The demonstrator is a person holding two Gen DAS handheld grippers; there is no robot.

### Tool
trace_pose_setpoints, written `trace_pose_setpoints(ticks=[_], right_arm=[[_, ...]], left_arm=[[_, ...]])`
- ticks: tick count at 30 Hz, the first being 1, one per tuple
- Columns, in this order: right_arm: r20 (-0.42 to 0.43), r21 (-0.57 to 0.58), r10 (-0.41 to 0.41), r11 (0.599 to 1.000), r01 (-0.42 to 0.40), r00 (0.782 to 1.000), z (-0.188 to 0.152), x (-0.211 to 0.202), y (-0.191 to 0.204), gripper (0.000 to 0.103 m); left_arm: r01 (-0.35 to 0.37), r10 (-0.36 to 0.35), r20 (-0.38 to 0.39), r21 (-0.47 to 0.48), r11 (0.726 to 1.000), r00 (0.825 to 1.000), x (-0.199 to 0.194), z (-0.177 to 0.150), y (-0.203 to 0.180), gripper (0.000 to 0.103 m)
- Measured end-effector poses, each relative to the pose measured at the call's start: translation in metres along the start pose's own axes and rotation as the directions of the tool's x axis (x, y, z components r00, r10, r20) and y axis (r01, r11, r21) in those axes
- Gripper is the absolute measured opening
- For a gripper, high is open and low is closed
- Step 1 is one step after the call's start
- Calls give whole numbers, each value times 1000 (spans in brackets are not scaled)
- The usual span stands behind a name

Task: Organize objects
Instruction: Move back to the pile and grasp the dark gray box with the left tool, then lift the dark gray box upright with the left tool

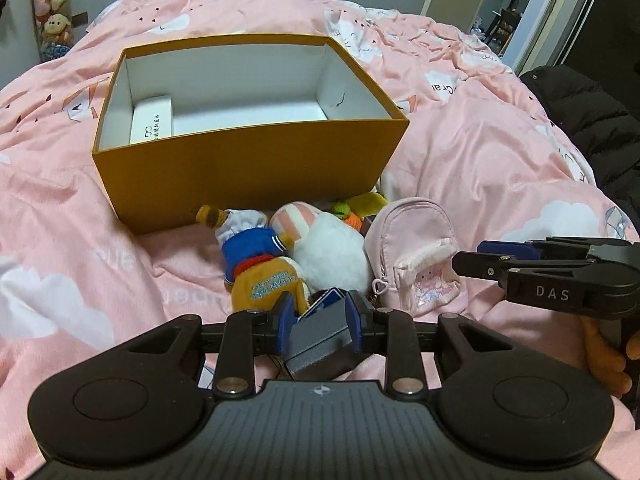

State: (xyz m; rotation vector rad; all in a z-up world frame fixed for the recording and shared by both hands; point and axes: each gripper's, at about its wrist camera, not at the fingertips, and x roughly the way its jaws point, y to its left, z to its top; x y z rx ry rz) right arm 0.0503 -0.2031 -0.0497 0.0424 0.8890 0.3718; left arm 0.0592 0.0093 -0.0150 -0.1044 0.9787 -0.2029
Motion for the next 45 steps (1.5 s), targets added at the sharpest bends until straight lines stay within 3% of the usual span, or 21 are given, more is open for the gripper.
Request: trace_pose_setpoints(ticks=[3, 5, 7, 12, 16, 22, 27, 33, 38, 42, 45], right_arm=[[-4, -6, 51, 999, -51, 999, 2, -4, 5, 40], [-32, 7, 141, 990, -141, 990, 3, -5, 11, 35], [-78, 3, 229, 973, -229, 970, 2, 0, 20, 32], [-184, -110, 234, 960, -257, 955, -5, 20, 47, 35], [-248, -161, 144, 969, -187, 958, -7, 40, 53, 35], [-266, -108, 153, 976, -187, 952, -9, 57, 44, 27], [-277, -63, 161, 981, -185, 947, -9, 65, 37, 20], [-253, -6, 177, 983, -185, 951, -8, 51, 28, 19], [-135, 30, 147, 989, -144, 980, 3, 14, 12, 20], [-15, 81, 58, 995, -56, 998, 23, -7, -8, 20], [-25, 110, -37, 993, 40, 999, 37, 5, -29, 21]], left_arm=[[3, -4, -22, -2, 1000, 1000, 0, -1, 5, 42], [-5, 5, -54, 1, 1000, 999, 2, -3, 7, 45], [-10, 10, -86, 1, 1000, 996, 4, -7, 9, 54], [26, -31, -160, -35, 999, 987, 19, -19, 20, 61], [-29, 38, -175, 57, 998, 984, 38, -26, 14, 65], [45, -29, -137, 114, 993, 990, 50, -29, 9, 66], [114, -105, -116, 78, 990, 988, 61, -28, 13, 66], [109, -102, -63, 119, 987, 993, 46, -30, 1, 53], [143, -145, 36, 51, 988, 989, 15, -23, 11, 46], [150, -146, 79, -53, 987, 986, -5, -3, 24, 44], [131, -126, 58, -103, 986, 990, -7, 14, 30, 44]])
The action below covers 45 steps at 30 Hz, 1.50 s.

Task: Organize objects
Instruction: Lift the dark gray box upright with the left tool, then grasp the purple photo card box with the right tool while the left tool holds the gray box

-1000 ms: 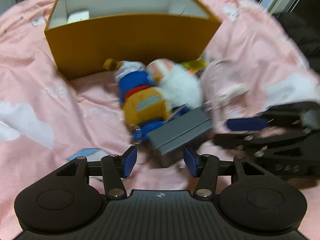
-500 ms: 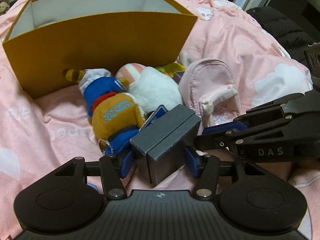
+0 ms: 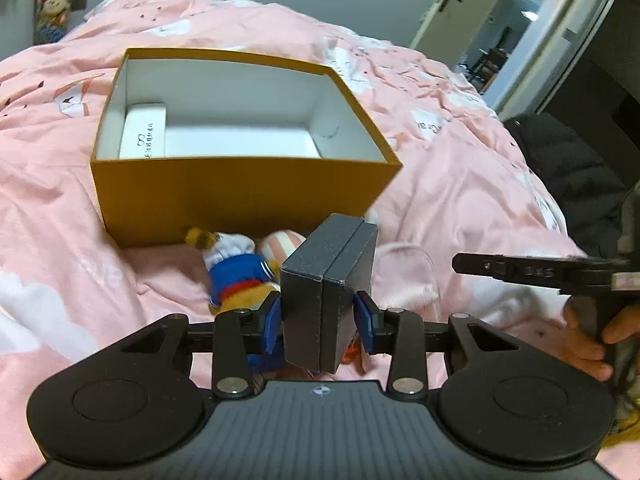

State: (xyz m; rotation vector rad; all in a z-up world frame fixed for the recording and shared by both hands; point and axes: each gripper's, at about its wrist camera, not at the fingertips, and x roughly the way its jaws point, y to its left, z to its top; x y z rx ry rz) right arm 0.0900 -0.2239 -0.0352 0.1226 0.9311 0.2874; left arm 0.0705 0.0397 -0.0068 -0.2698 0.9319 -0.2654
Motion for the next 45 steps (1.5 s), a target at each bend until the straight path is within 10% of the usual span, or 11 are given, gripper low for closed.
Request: trace_pose_setpoints(ticks=[14, 25, 35, 45], right_arm=[[-188, 241, 36, 971, 11, 982, 13, 69, -38, 65], [-253, 359, 165, 931, -66, 953, 9, 107, -57, 70], [-174, 130, 54, 991, -31, 983, 18, 86, -21, 36], [-85, 156, 65, 986, -51, 994, 27, 76, -24, 36]], left_arm=[[-76, 76, -7, -136, 988, 997, 25, 21, 18, 44], [-101, 103, 6, -139, 985, 995, 41, 27, 19, 42], [-103, 105, 12, -134, 986, 994, 36, 23, 18, 42], [-94, 96, 7, -131, 987, 995, 37, 22, 18, 42]])
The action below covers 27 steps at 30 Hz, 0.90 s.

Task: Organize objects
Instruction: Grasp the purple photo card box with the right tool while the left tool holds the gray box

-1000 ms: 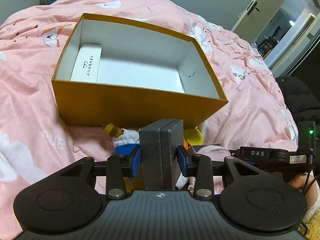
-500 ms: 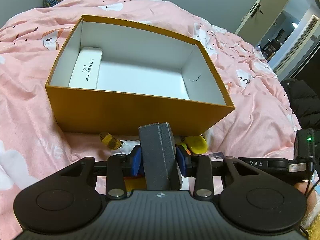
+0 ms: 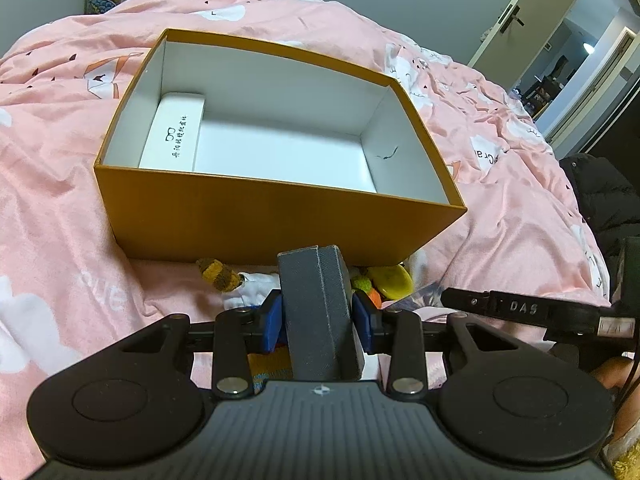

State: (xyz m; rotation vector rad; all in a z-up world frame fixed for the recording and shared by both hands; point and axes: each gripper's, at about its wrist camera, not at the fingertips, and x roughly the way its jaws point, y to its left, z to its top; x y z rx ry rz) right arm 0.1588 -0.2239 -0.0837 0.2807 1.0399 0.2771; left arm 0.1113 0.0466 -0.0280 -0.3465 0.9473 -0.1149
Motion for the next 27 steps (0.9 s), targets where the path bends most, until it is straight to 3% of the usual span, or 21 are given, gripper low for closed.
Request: trace_pose_setpoints(ticks=[3, 6, 7, 10, 16, 21, 25, 26, 27], right_arm=[[-67, 211, 130, 971, -113, 989, -4, 5, -26, 38], [-53, 331, 133, 938, -108, 990, -10, 1, -41, 42], [-62, 364, 117, 928, -86, 991, -13, -1, -44, 53], [-67, 405, 139, 909, -100, 988, -20, -1, -47, 53], [-128, 433, 108, 900, -42, 986, -21, 26, -50, 53], [-108, 465, 102, 884, -40, 989, -20, 45, -56, 60], [-57, 405, 72, 913, -43, 996, -21, 33, -45, 45], [-42, 380, 69, 924, -48, 997, -21, 30, -41, 31], [-30, 349, 76, 935, -61, 997, -20, 26, -36, 27]], left_arm=[[4, -4, 0, -5, 1000, 1000, 0, -1, 1, 42], [3, -3, 0, -1, 1000, 1000, 0, -2, 0, 42], [3, -3, 0, -1, 1000, 1000, -1, -3, 0, 42], [4, -4, 1, -1, 1000, 1000, 0, -3, 0, 42], [6, -6, 1, -7, 1000, 1000, 1, -3, -1, 41], [1, -1, 2, -9, 1000, 1000, 3, -2, -3, 41], [-3, 3, 2, -11, 1000, 1000, 3, -1, -3, 41], [0, 0, 1, -14, 1000, 1000, 3, -1, -2, 41], [0, 0, 0, -15, 1000, 1000, 4, 0, -2, 41]])
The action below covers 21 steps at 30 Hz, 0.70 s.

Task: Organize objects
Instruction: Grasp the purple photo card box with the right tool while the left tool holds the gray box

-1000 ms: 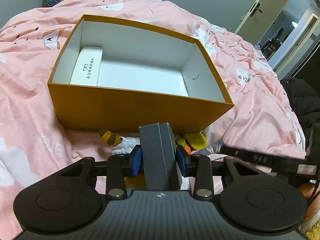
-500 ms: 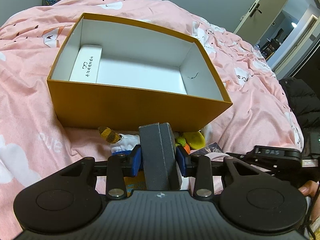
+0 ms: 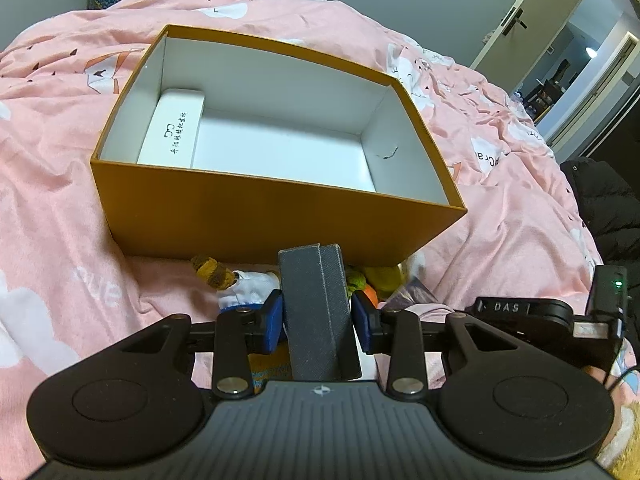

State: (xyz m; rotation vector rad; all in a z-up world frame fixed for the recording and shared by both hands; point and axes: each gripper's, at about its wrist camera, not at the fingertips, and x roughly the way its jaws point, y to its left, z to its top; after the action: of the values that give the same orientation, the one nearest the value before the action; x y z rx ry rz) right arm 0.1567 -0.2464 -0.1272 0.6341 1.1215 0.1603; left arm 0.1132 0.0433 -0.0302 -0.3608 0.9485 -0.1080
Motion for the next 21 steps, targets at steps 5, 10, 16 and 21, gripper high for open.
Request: trace_pose_setpoints(ticks=[5, 10, 16, 21], right_arm=[[92, -101, 64, 993, -54, 994, -1, -11, 20, 27], [18, -9, 5, 1000, -5, 1000, 5, 8, 13, 48], [-37, 83, -49, 995, 52, 998, 11, 24, -1, 45], [-100, 54, -53, 997, 59, 994, 18, 48, 3, 78]], left_arm=[[-5, 5, 3, 3, 1000, 1000, 0, 0, -2, 41], [-3, 3, 1, -2, 1000, 1000, 0, 0, -1, 41], [-3, 3, -4, 1, 1000, 1000, 0, 0, -1, 41], [-5, 5, -3, 2, 1000, 1000, 1, 0, -2, 41]])
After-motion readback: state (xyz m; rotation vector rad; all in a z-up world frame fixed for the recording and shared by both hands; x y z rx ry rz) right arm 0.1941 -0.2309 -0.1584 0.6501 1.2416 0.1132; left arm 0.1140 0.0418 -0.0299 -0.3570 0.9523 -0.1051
